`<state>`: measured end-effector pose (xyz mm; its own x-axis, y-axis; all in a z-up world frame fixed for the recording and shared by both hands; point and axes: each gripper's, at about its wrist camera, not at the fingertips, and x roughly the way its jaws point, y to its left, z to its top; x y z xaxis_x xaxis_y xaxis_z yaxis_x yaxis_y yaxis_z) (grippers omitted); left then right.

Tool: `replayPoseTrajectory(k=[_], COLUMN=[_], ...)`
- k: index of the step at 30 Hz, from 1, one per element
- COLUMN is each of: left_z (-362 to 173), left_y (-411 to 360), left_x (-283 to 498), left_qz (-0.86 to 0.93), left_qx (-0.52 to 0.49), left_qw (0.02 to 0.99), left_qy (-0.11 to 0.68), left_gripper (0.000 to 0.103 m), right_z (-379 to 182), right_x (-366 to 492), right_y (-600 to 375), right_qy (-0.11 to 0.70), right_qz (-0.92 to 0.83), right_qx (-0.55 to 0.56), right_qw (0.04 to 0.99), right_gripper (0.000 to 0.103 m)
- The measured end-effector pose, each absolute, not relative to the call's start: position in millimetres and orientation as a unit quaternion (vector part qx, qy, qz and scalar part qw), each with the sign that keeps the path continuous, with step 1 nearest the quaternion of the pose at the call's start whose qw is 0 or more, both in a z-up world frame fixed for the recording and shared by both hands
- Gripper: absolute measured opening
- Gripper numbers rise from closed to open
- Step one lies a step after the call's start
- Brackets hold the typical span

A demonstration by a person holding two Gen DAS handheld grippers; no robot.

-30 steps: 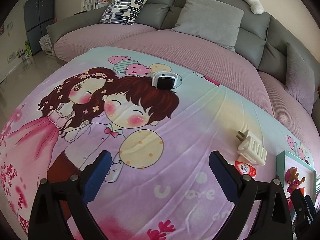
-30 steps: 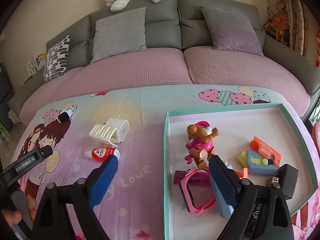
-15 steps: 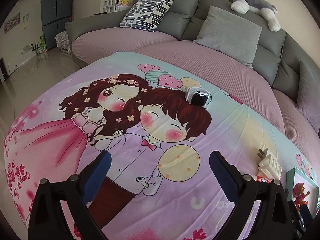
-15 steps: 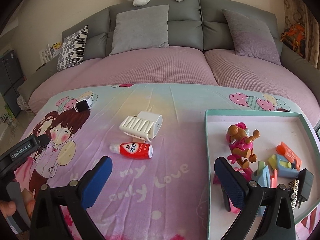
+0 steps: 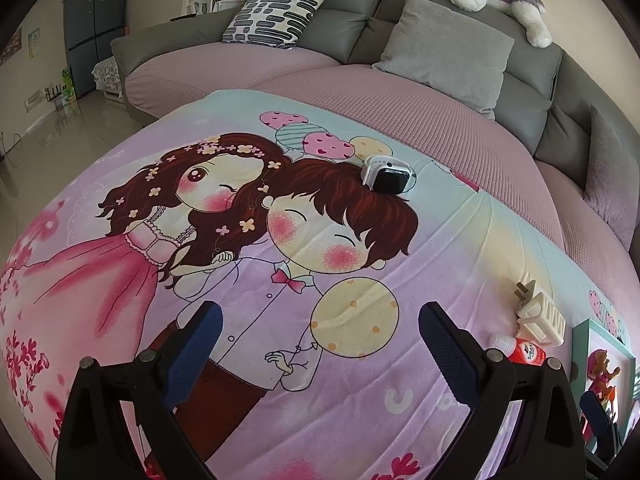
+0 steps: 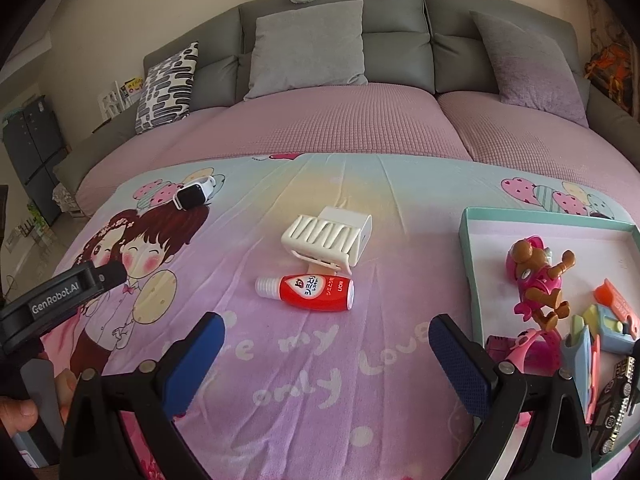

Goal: Organize rigid objects
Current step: 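Move both open tools back toward the red bottle and white watch, then grasp the red LION bottle with the right tool while the left tool grasps the white watch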

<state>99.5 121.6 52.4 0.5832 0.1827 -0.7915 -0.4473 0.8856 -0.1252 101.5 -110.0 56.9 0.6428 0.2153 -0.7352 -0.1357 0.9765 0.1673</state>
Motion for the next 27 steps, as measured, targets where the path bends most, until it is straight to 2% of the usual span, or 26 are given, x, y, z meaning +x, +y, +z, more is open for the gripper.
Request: replayPoseTrajectory(k=[15,22,27], left_z=[22.4,32.1,45.2], left_y=[133.6,147.7,152.5], left_x=[112.6,138.0,177.3], left_qz=[0.165,0.127,0.100], left_qx=[-0.147,-0.150,-0.129], left_qw=[0.855,0.871,0.892], left_qy=[0.470,0.451,0.422], left_gripper=[0.099,0.099,0.099], right_z=[39.8,25.6,17.4], right_x=[137.8,151.7,155.2], right_y=[-70.8,-71.5,-72.7], right_qy=[0.434,0.446,0.453], right_qz=[0.063,0.022,0.016], right_qx=[0.039,0.038,0.037], right_qw=[0.898,0.894,0.891], right_gripper=[0.103,0.103,0.098])
